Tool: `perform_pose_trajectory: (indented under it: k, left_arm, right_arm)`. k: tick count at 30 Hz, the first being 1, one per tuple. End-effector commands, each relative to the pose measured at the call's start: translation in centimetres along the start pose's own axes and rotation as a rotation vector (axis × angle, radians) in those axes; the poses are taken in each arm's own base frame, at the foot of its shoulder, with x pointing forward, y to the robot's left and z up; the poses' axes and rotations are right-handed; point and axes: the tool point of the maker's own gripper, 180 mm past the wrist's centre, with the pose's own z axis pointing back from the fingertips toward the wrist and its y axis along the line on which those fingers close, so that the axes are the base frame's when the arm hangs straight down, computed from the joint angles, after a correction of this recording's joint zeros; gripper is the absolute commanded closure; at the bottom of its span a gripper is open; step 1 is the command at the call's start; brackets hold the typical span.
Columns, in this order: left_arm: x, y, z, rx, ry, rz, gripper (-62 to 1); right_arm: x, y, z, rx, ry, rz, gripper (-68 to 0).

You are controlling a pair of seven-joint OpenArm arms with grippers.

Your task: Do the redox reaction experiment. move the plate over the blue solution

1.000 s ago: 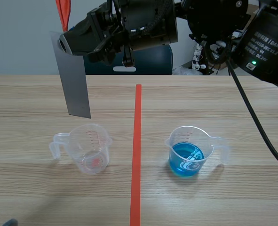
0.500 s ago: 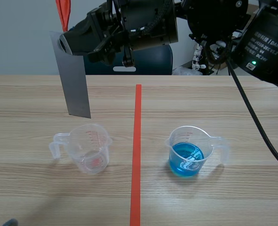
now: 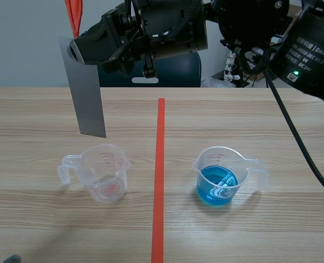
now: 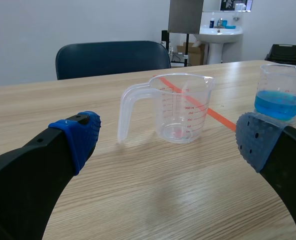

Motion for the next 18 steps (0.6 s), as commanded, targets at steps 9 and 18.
perform_pose_trajectory:
  k: [9,18]
  left_arm:
    - [1.2,0.1,-0.4,0.004,-0.065,-0.014,-56.8]
    - [1.2,0.1,-0.3,0.004,-0.064,-0.014,-56.8]
  right_arm:
    - [0.9,-0.4,1.1,0.002,-0.025,0.023,-0.6]
    - [0.6,-1.0,3.5,-0.011,-0.033,0.029,-0.6]
